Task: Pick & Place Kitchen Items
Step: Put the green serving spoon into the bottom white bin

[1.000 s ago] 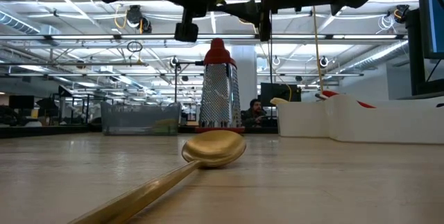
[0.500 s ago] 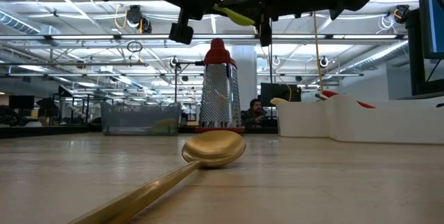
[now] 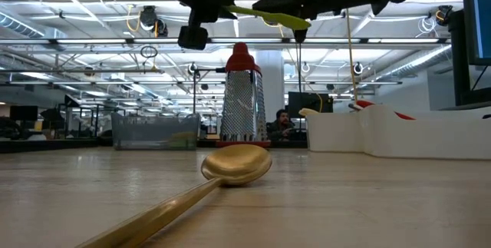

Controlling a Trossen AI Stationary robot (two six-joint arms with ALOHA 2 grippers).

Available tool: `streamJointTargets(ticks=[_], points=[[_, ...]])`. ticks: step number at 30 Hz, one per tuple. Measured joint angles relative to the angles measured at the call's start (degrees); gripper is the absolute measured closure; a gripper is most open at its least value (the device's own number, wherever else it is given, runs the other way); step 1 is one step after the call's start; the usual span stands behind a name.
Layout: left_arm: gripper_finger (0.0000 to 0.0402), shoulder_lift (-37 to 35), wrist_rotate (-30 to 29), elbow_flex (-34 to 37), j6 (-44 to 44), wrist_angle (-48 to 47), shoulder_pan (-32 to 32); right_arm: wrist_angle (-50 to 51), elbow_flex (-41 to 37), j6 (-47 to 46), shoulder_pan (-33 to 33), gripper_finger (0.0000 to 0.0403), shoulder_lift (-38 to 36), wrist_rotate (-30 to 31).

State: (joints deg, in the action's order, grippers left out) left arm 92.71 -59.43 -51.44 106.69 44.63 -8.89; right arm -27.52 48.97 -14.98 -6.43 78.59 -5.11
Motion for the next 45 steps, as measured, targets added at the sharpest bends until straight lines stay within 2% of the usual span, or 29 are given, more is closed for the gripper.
streamJointTargets(ticks=[5, 8, 13, 16, 23, 26, 36, 40, 45], points=[[0.0354, -0.10, -0.43, -0.03, 0.78, -3.03, -0.30, -0.31, -0.09, 4.09, 0.60, 0.0397, -0.51, -0.54], [0.0354, -0.01, -0.42, 0.04, 1.17, -6.12, -0.11, -2.41, -0.09, 5.91, 0.58, 0.0386, -0.93, -0.20], [0.0354, -0.07, -0.72, 0.00, 2.15, -6.90, 0.22, -4.18, -0.07, 11.33, 0.56, 0.0334, -0.91, 0.40], [0.0353, -0.05, -1.08, 0.00, -1.14, -6.46, 0.38, -3.63, -0.09, 14.74, 0.97, 0.0295, -0.76, 1.21], [0.0353, -0.05, -2.48, 0.00, -5.10, -7.09, 1.70, -1.20, -0.11, 25.64, 3.80, 0.0238, 1.86, 16.38], [0.0353, -0.05, -2.41, 0.00, -5.04, -7.22, 2.16, -0.40, -0.11, 26.19, 3.87, 0.0232, 3.06, 19.20], [0.0352, 0.01, 6.17, 0.10, -4.97, -7.55, 2.60, -1.57, -0.07, 24.56, 1.60, 0.0250, 5.40, 18.60], [0.0353, 0.01, 7.16, 0.06, -5.00, -7.39, 2.54, -1.27, -0.11, 25.44, 0.94, 0.0287, 5.67, 18.46], [0.0352, -0.10, 11.50, 0.04, -5.00, -8.00, 2.62, 0.11, -0.16, 27.97, 0.85, 0.0360, 5.59, 16.04]])
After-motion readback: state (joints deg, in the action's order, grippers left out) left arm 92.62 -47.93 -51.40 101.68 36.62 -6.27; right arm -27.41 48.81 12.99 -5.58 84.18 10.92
